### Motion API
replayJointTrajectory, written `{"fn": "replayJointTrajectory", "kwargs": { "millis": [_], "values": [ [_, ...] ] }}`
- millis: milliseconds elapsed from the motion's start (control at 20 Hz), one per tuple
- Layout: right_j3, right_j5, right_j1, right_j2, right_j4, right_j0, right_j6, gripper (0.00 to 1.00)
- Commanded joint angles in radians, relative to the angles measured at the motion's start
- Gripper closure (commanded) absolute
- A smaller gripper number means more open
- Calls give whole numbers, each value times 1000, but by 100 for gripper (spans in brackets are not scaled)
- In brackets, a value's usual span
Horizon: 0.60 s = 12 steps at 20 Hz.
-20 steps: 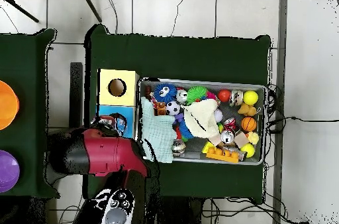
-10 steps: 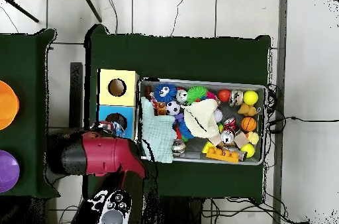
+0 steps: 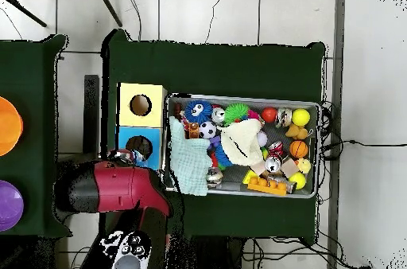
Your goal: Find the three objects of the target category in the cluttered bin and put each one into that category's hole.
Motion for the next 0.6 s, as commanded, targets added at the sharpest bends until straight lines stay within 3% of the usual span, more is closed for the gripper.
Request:
{"fn": "replayJointTrajectory", "kwargs": {
  "millis": [50,350,600],
  "values": [
    [-6,30,63,25,9,-7,344,100],
    [-74,-48,138,11,2,-11,348,100],
    [-123,-87,174,-46,-23,14,355,100]
  ]
}}
